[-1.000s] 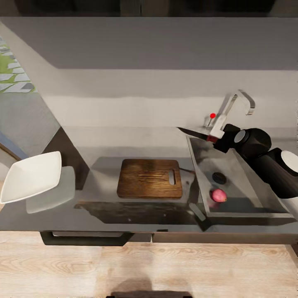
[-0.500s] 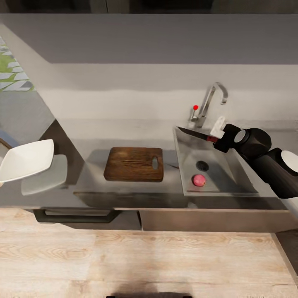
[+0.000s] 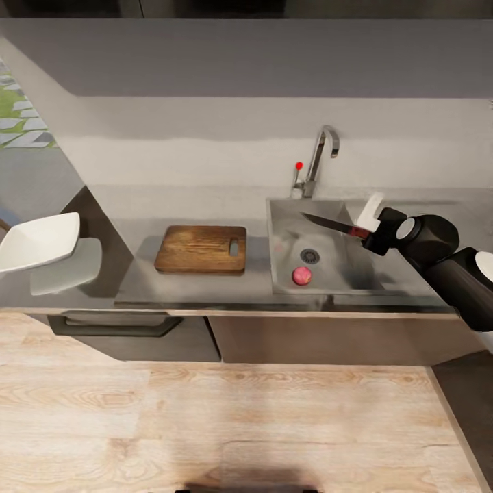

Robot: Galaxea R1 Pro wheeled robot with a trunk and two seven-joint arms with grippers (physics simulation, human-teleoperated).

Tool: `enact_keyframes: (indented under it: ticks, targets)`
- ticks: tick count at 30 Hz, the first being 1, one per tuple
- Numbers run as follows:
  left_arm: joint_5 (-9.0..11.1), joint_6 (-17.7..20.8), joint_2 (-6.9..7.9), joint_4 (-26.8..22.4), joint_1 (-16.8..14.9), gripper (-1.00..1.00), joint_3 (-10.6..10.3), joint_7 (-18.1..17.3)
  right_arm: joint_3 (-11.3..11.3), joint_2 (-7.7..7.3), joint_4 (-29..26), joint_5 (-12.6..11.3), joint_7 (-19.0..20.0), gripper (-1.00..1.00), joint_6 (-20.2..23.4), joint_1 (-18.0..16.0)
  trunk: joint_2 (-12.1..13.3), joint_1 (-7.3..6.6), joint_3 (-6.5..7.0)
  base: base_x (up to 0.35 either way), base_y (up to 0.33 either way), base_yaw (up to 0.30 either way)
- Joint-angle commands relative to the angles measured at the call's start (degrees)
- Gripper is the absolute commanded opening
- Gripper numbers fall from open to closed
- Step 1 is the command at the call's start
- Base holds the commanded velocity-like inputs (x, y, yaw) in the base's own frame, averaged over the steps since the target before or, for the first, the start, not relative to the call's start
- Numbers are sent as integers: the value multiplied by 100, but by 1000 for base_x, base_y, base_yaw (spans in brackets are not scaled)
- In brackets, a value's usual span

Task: In the kitchen, take the Vidalia onion out of the sink, dice it on the chopping board with the paring knife, put the diced onion into the bowl on the countertop, then place both the paring knife and the chopping board into the sink.

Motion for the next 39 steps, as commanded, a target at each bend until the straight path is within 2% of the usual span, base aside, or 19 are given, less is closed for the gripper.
enact_keyframes:
  ticks: [1,2,5,9,11,13,14,15,18,19,21,25,31,33,37,39]
  targets:
    - [11,-6,-4,-11,5,100,32,-1,8,-27,-7,57,51,-100,9,-3,-9,2,-8,-91,-86,0]
    - [10,-6,-5,-15,7,100,32,-1,-44,-137,-7,57,48,-100,0,15,-9,2,-8,-37,-35,0]
    - [6,-7,-1,-23,4,100,32,-1,-115,-260,-7,57,-87,-100,-6,153,-9,2,-8,-16,-15,0]
    - [5,-15,-4,-83,5,100,32,-1,-238,-263,-7,34,-655,-100,5,217,-9,2,-8,-3,-2,0]
    - [4,-50,-5,-221,4,100,30,2,-257,-111,-7,9,-987,-100,24,237,-9,2,-8,0,0,0]
    - [4,-119,0,-431,1,100,26,6,-276,158,-7,-19,-1172,-100,32,303,-9,2,-8,0,0,0]
    - [4,-150,8,-541,3,100,25,7,-369,350,-7,-37,-1236,-100,35,350,-9,2,-8,0,0,0]
    - [4,-161,14,-587,2,100,24,7,-506,473,-7,-44,-1261,-100,36,368,-9,2,-8,0,0,0]
    - [4,-182,20,-656,4,100,24,8,-1137,865,-7,-54,-1293,-100,27,392,-9,2,-8,0,0,0]
    - [4,-184,20,-669,3,100,24,10,-1252,925,-7,-55,-1293,-100,24,394,-9,2,-8,0,0,0]
    - [4,-187,25,-750,1,100,23,19,-1670,1118,-7,-57,-1294,-100,11,398,-9,2,-8,0,0,0]
    - [4,-190,37,-877,2,100,29,39,-2046,1265,-12,-58,-1278,-100,2,401,-9,2,-8,0,0,0]
    - [4,-190,75,-1292,1,100,32,43,-2248,1285,-15,-58,-1263,-100,-7,430,-9,2,-8,0,0,0]
    - [4,-198,103,-1478,1,100,39,36,-2281,1292,-20,-58,-1161,-100,-109,616,-9,2,-8,0,0,0]
    - [4,-415,140,-2290,6,100,20,28,-2300,1341,-35,-58,-984,-100,-587,909,-9,2,-8,0,0,0]
    - [4,-484,132,-2736,4,100,12,32,-2369,1475,-40,-58,-966,-100,-669,1051,-9,2,-8,0,0,0]
